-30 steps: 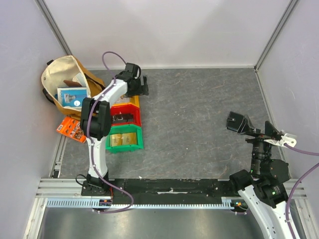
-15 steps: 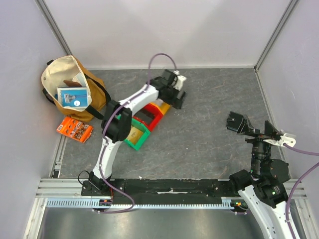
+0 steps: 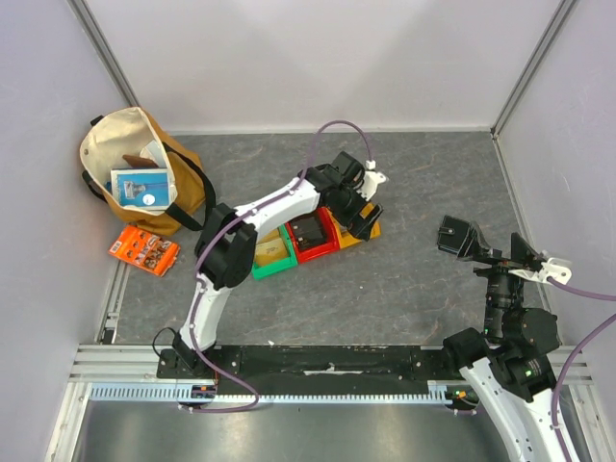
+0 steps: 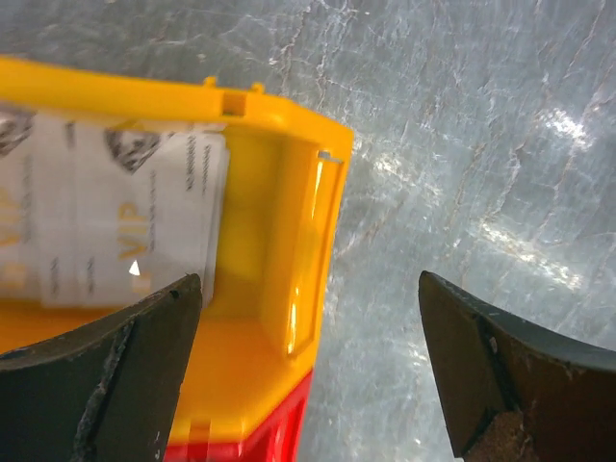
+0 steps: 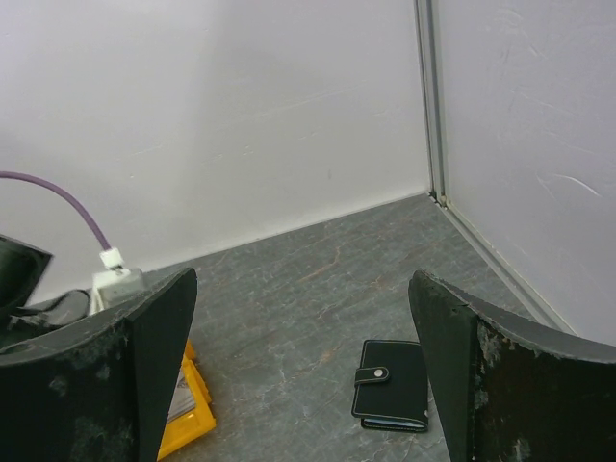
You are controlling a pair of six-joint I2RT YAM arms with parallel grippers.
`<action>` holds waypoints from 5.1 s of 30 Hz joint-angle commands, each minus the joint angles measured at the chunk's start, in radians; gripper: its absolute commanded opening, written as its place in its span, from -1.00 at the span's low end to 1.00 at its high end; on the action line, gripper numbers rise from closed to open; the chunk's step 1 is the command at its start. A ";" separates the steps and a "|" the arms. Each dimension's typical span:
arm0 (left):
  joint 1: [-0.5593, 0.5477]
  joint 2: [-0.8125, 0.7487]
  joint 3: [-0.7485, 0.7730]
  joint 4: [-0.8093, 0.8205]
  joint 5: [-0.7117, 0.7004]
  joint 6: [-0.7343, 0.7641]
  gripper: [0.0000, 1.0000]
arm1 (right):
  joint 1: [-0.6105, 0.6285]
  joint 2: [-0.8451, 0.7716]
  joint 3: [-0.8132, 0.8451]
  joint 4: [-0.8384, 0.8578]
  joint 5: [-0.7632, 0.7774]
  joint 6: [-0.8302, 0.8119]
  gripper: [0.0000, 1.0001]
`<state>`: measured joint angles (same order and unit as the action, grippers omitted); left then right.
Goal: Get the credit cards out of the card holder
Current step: Move the storage box to the center of the board, then move the card holder to the center of the board.
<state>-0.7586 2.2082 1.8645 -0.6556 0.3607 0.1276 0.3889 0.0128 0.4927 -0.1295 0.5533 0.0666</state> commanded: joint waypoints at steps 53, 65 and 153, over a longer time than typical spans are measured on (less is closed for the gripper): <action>0.407 -0.730 -0.371 0.190 -0.077 -0.445 0.98 | -0.553 1.547 0.503 -0.314 -0.300 0.389 0.96; 0.407 -1.262 -0.988 0.386 -0.152 -0.411 0.98 | -0.529 1.708 0.509 -0.257 -0.585 0.256 0.60; -0.022 -0.748 -1.530 1.045 -0.246 -1.301 -0.96 | 0.335 1.575 -0.056 0.237 -0.889 0.722 0.15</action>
<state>-0.7769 1.4406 0.3565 0.4187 0.1539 -1.1282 0.6857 1.4837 0.4343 0.2970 -0.4477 0.8444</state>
